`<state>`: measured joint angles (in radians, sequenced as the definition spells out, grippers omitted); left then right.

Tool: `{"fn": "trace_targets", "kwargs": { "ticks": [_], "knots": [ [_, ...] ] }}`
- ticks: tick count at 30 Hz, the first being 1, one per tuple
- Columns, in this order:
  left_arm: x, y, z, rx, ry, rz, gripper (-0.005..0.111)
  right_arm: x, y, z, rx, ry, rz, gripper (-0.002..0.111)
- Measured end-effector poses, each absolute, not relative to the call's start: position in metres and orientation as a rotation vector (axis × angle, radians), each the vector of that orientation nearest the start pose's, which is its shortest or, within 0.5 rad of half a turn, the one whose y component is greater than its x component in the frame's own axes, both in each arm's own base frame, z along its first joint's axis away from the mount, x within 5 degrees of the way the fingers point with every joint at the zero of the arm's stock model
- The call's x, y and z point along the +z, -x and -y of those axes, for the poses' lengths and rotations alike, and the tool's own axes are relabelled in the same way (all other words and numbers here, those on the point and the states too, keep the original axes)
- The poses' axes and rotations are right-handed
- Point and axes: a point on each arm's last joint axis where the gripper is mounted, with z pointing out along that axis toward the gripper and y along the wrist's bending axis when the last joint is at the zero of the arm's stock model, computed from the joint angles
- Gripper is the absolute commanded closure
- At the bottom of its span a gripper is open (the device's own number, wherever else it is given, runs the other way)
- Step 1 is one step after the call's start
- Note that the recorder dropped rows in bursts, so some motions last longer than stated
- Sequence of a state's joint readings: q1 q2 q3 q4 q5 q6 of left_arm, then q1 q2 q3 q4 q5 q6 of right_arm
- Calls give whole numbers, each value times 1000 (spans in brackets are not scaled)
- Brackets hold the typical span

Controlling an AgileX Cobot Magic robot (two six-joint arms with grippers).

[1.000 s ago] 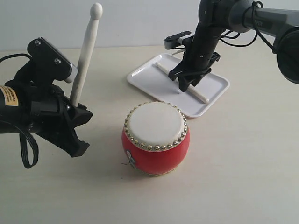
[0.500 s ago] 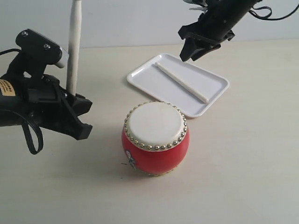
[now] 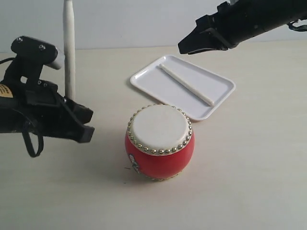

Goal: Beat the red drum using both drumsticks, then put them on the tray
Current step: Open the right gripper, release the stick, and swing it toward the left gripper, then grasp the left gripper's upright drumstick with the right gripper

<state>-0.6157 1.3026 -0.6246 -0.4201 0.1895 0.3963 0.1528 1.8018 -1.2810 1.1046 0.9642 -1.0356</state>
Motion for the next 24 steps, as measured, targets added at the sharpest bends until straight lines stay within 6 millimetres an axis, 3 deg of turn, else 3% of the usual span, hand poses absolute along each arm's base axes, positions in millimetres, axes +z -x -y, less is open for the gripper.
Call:
{"fn": "trace_targets", "kwargs": {
  "ticks": [6, 12, 15, 19, 24],
  "knots": [
    [233, -178, 148, -511, -868, -2267, 107, 265, -329, -119, 995, 713, -2181, 88],
    [270, -153, 155, -897, -978, -2013, 107, 258, -315, -118, 1016, 696, -2096, 97],
    [276, -158, 151, -970, -927, -1950, 107, 253, -308, -120, 1051, 715, -2037, 100],
    [266, -175, 145, -1012, -893, -1978, 107, 247, -295, -124, 1146, 790, -1904, 99],
    [254, -191, 137, -1104, -877, -1967, 107, 252, -280, -134, 1248, 939, -1704, 81]
  ]
}}
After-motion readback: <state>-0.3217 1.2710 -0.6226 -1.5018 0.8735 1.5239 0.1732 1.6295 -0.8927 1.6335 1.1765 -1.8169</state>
